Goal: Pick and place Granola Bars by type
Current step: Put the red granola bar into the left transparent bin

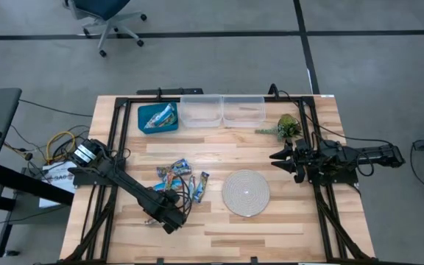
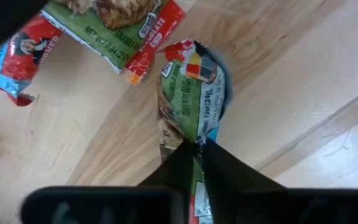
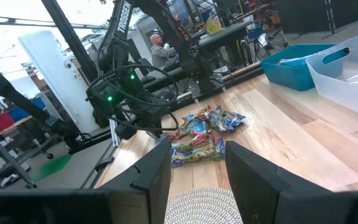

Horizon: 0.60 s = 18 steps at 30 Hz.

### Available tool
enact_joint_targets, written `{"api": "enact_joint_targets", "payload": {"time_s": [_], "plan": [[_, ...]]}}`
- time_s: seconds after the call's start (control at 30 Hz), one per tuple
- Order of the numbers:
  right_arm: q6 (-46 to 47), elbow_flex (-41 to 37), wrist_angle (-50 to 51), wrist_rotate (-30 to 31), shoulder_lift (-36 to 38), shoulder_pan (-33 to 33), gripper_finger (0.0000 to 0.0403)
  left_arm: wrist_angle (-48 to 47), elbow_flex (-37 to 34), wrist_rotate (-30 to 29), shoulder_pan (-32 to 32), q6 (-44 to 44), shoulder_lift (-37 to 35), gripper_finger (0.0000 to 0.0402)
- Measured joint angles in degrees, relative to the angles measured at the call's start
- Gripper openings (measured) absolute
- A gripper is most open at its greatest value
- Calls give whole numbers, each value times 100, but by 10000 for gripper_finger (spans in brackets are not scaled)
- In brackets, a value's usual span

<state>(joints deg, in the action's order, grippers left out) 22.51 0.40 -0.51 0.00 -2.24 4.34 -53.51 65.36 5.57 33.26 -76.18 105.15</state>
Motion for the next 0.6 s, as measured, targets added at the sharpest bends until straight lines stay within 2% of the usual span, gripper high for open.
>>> {"api": "enact_joint_targets", "payload": {"time_s": [0.07, 0.33, 0.6], "plan": [[-1, 0, 0, -1, 0, 0, 144, 3, 0, -5, 0, 0, -3, 6], [-1, 0, 2, -1, 0, 0, 143, 32, 51, -3, -18, 1, -5, 3], [-1, 0, 2, -1, 1, 1, 142, -485, 783, -335, -125, 0, -18, 0]]}}
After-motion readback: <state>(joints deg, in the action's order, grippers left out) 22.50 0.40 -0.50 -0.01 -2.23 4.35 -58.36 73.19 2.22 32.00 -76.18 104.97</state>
